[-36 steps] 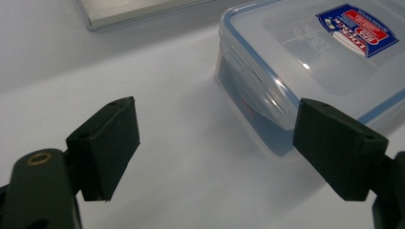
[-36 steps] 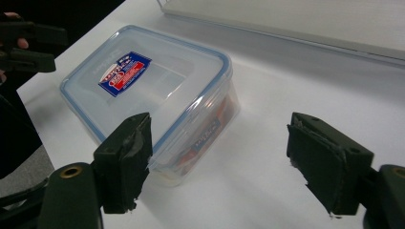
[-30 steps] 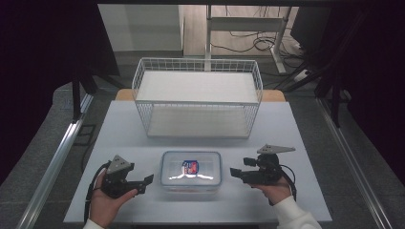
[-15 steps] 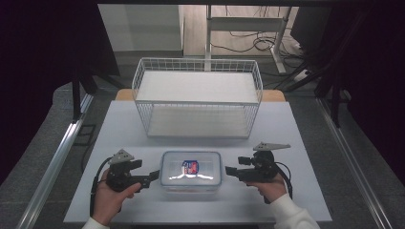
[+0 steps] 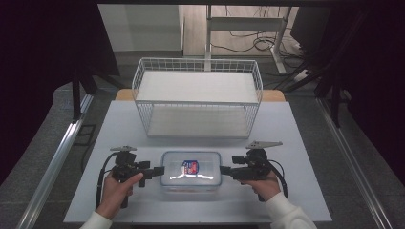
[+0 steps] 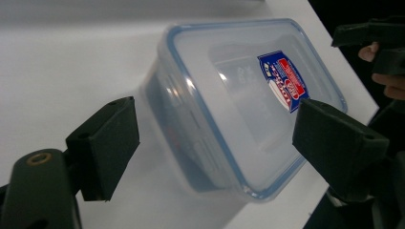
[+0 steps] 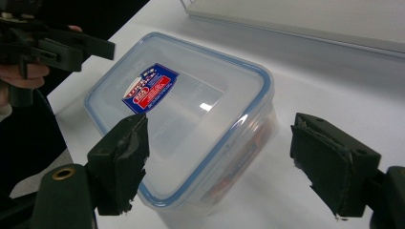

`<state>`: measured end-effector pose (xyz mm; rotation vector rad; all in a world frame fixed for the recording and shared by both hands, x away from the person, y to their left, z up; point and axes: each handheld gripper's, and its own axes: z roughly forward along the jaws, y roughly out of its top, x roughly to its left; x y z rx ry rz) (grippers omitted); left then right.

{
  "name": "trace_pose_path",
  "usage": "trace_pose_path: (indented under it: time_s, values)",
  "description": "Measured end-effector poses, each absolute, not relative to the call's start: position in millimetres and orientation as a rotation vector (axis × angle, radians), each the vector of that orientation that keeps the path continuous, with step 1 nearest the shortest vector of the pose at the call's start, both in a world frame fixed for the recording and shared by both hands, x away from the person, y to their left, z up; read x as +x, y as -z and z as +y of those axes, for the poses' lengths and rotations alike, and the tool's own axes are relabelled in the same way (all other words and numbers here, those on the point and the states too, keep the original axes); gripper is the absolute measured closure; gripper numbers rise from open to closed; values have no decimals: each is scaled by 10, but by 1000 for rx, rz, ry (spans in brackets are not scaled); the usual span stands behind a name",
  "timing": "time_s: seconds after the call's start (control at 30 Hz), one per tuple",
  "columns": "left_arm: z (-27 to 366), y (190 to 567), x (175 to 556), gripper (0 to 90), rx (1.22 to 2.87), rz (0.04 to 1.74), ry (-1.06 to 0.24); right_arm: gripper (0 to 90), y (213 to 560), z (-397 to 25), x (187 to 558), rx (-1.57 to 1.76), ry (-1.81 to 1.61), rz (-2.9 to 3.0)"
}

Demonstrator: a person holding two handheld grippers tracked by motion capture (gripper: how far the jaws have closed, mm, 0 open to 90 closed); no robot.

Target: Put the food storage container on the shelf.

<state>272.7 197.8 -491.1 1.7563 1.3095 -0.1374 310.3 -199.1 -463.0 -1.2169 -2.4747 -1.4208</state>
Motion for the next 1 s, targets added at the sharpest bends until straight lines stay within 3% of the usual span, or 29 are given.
trace_pose_path:
  time_s: [0.37,1.0]
  values:
    - [1967,5125,2908,150,1726,1297,297,208,4698,-1908,3145,-1196,1375,-2494]
    - [1958,5212,2934,319,1726,1260,376,173,5020,-1723,3351,-1229,1228,-2322]
